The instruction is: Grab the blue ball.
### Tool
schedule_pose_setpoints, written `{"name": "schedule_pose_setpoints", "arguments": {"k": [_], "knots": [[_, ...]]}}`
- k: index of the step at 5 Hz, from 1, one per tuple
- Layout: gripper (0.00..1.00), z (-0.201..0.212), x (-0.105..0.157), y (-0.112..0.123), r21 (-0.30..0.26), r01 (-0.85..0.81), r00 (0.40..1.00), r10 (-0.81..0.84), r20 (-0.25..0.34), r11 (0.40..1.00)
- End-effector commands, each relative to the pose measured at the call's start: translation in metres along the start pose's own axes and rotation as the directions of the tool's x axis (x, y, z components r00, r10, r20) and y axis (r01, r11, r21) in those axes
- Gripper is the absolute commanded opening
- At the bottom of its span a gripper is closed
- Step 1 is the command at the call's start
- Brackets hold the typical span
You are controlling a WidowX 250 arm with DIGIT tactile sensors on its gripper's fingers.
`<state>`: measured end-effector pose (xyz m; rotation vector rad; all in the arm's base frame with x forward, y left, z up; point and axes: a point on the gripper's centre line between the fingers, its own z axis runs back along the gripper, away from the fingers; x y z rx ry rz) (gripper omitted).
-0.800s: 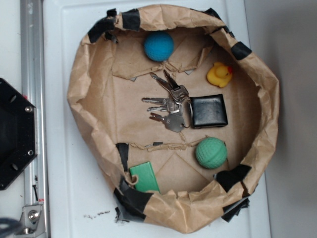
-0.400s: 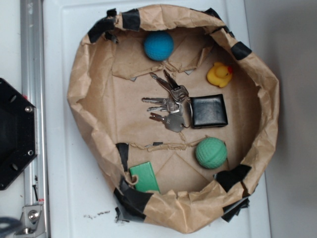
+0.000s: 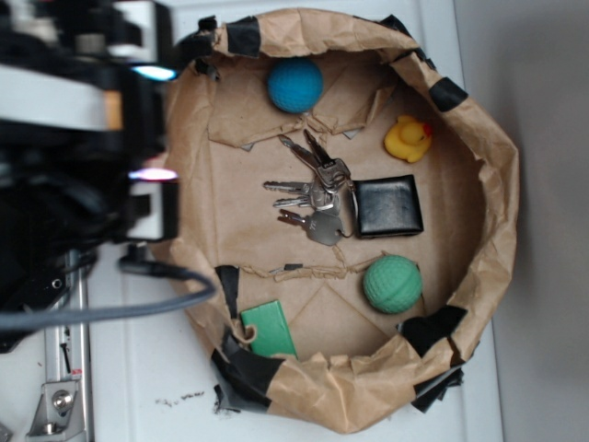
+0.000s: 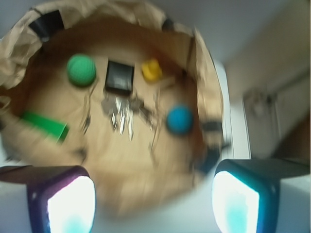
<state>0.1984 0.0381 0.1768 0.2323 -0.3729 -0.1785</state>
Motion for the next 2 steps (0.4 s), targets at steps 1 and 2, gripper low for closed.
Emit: {"name": "schedule_pose_setpoints", "arguments": {"k": [1, 2], "knots": [[1.0, -0.051, 0.054, -0.005, -0.06, 0.211, 0.977, -0.213, -0.023, 0.976], [1.0, -0.082, 0.052, -0.021, -0.163, 0.355, 0.921, -0.374, -0.108, 0.92]]}}
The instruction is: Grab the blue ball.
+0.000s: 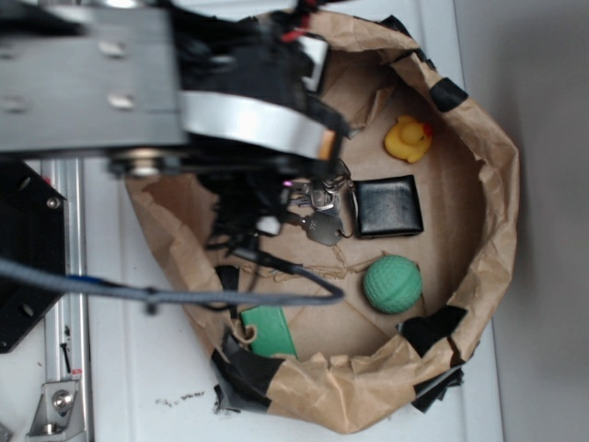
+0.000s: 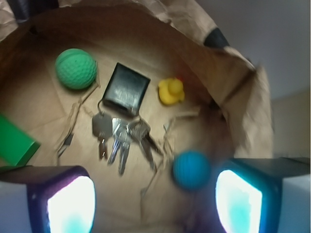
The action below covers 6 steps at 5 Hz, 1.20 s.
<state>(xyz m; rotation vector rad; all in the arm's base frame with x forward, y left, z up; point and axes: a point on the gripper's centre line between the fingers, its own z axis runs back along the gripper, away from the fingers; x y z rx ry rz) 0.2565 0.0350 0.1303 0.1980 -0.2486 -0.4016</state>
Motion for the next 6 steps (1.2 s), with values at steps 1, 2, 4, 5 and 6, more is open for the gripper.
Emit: {"name": "schedule_pose_setpoints", "arguments": {"k": [1, 2, 4, 5, 6], "knots": [[1.0, -0.046, -0.002, -0.023, -0.145, 0.273, 0.954, -0.287, -0.084, 0.951], [1.0, -0.06, -0.02, -0.019, -0.168, 0.372, 0.916, -0.39, -0.09, 0.913], [1.0, -0.075, -0.028, 0.01, -0.171, 0.405, 0.898, -0.426, -0.107, 0.898], [1.0, -0.081, -0.024, 0.024, -0.163, 0.403, 0.899, -0.424, -0.115, 0.9], [1.0, -0.086, -0.027, 0.03, -0.159, 0.422, 0.886, -0.443, -0.137, 0.892]]}}
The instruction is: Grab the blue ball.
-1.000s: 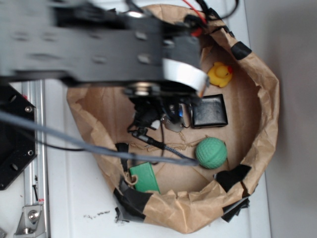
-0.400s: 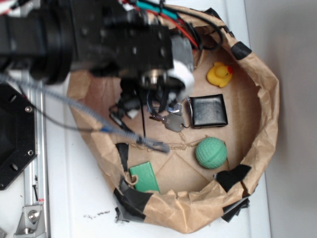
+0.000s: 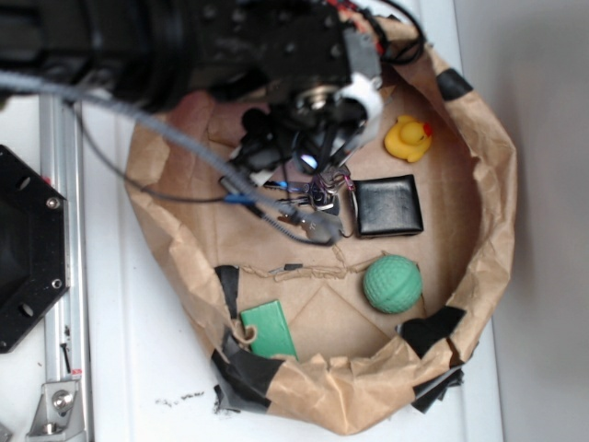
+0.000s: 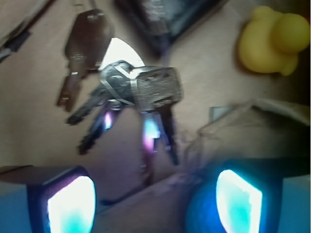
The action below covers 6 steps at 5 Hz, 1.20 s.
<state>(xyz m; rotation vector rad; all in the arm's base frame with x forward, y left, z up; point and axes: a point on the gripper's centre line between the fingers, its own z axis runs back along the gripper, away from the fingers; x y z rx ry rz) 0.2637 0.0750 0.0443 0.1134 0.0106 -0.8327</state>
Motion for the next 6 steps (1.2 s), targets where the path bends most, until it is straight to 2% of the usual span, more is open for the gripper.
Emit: {"name": "schedule_pose_setpoints", "arguments": {"k": [1, 2, 3, 4, 5, 6], "knots": [[1.0, -0.008, -0.025, 0.003, 0.012, -0.001, 1.0, 0.001, -0.029, 1.0], [1.0, -0.016, -0.038, -0.008, -0.082, -0.058, 0.998, 0.055, -0.033, 0.995], [1.0, -0.024, -0.037, -0.011, -0.082, -0.037, 0.998, 0.032, -0.058, 0.996], [1.0, -0.041, -0.042, -0.011, -0.042, -0.008, 0.99, 0.002, -0.14, 0.999], [1.0, -0.04, -0.043, -0.01, -0.042, -0.013, 0.991, 0.007, -0.135, 0.999], [1.0, -0.045, -0.047, -0.009, -0.024, -0.007, 0.984, 0.003, -0.18, 1.0]]}}
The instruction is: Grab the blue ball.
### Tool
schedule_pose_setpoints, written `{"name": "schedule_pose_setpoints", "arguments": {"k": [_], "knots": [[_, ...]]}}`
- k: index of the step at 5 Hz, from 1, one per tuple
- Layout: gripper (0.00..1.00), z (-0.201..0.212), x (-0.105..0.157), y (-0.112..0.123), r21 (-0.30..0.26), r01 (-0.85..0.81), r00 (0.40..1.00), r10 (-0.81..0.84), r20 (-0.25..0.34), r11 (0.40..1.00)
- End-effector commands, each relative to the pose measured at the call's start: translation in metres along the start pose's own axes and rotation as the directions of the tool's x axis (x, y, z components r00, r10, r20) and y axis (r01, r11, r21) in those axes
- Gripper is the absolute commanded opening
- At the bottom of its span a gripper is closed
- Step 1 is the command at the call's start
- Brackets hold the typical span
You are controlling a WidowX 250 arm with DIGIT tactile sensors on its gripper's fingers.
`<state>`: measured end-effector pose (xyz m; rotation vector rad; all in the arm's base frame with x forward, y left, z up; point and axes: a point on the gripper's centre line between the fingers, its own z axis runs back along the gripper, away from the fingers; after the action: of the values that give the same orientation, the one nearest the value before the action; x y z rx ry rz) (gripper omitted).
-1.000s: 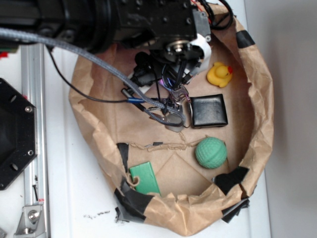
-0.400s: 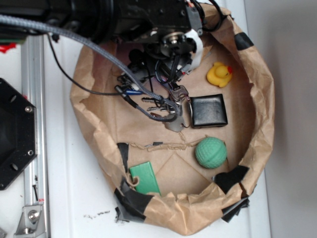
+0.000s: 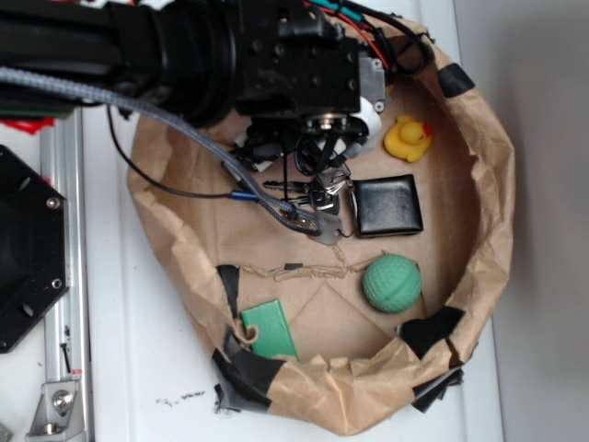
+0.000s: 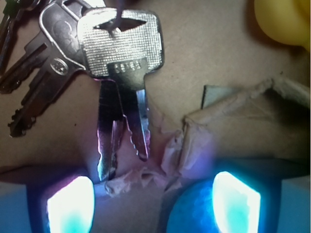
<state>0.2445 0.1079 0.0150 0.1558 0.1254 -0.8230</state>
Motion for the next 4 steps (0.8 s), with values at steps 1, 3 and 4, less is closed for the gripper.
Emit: {"name": "schedule_pose_setpoints", "arguments": {"k": [1, 3, 4], "knots": [[1.0, -0.013, -0.012, -0.009, 0.029, -0.027, 0.997, 0.029, -0.072, 0.999], [1.0, 0.026, -0.012, 0.003, 0.032, -0.091, 0.995, 0.09, 0.033, 0.995], [1.0, 0.052, -0.011, 0.004, 0.063, -0.083, 0.995, 0.079, 0.063, 0.995]]}}
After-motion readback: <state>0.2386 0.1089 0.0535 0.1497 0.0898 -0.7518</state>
